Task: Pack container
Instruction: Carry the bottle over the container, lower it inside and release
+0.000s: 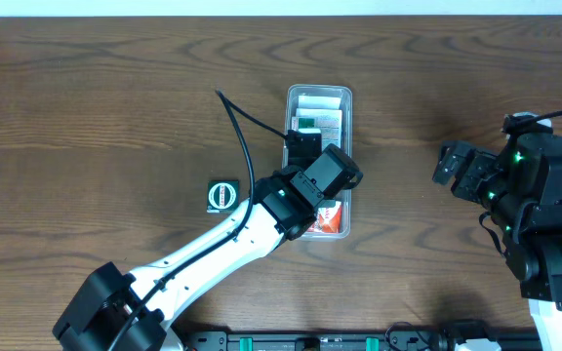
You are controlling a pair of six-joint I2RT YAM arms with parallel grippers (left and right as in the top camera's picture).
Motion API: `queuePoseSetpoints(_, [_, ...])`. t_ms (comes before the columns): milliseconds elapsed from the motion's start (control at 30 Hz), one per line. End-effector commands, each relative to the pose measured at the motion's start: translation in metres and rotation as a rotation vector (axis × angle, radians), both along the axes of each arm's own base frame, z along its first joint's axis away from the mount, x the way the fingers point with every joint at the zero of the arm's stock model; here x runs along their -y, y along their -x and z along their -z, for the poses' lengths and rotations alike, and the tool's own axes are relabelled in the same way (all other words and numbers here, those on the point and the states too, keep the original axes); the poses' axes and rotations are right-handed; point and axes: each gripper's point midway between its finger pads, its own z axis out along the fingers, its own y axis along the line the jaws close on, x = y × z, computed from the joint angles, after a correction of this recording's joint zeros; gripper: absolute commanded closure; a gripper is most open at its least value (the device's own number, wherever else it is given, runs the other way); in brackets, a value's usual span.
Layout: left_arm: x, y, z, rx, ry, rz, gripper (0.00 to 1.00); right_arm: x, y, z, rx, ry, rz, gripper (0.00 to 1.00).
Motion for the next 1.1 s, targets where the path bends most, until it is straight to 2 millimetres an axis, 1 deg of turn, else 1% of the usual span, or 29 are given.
queuePoseSetpoints(0, [0.006,-0.004,-0.01,0.015,0.044,-0.031,0.94,0.004,0.0,-0.002,0.005,0.008,0.016,0.01])
queuePoseSetpoints(133, [0.009,-0.002,-0.002,-0.014,0.053,-0.034,0.93,0.004,0.0,-0.002,0.005,0.008,0.016,0.01])
queuePoseSetpoints(200, [0.009,-0.002,0.004,-0.026,0.041,-0.033,0.89,0.004,0.0,-0.002,0.005,0.008,0.016,0.01])
queuePoseSetpoints(333, [0.009,-0.002,0.022,-0.055,0.005,-0.033,0.87,0.004,0.0,-0.002,0.005,0.008,0.016,0.01])
queuePoseSetpoints(400, [0.01,-0.003,0.026,-0.058,0.001,-0.033,0.83,0.004,0.0,-0.002,0.005,0.008,0.016,0.01])
queuePoseSetpoints(467, [0.012,-0.005,0.027,-0.051,0.005,-0.03,0.62,0.004,0.0,-0.002,0.005,0.008,0.016,0.01])
queuePoseSetpoints(533, [0.015,-0.007,0.023,-0.038,0.017,-0.025,0.46,0.004,0.0,-0.002,0.005,0.008,0.016,0.01])
queuePoseSetpoints(600, [0.016,-0.008,0.018,-0.024,0.025,-0.013,0.36,0.004,0.0,-0.002,0.005,0.008,0.016,0.01])
queuePoseSetpoints(633, [0.017,-0.008,0.016,-0.019,0.027,-0.01,0.34,0.004,0.0,-0.002,0.005,0.008,0.016,0.01])
queuePoseSetpoints(700, [0.017,-0.008,0.009,-0.008,0.041,-0.01,0.32,0.004,0.0,-0.002,0.005,0.008,0.016,0.01])
queuePoseSetpoints(833, [0.016,-0.007,-0.018,0.034,0.087,-0.001,0.32,0.004,0.0,-0.002,0.005,0.008,0.016,0.01])
queuePoseSetpoints(900, [0.017,-0.002,-0.039,0.059,0.12,0.044,0.31,0.004,0.0,-0.002,0.005,0.008,0.016,0.01])
queuePoseSetpoints(933, [0.016,0.002,-0.053,0.078,0.138,0.072,0.31,0.004,0.0,-0.002,0.005,0.008,0.016,0.01])
queuePoseSetpoints(1000, [0.007,0.01,-0.082,0.13,0.147,0.114,0.3,0.004,0.0,-0.002,0.005,0.008,0.016,0.01])
queuePoseSetpoints(1033, [0.003,0.012,-0.091,0.152,0.142,0.135,0.29,0.004,0.0,-0.002,0.005,0.008,0.016,0.01])
queuePoseSetpoints(1067, [-0.005,0.017,-0.106,0.188,0.128,0.168,0.29,0.004,0.0,-0.002,0.005,0.008,0.016,0.01])
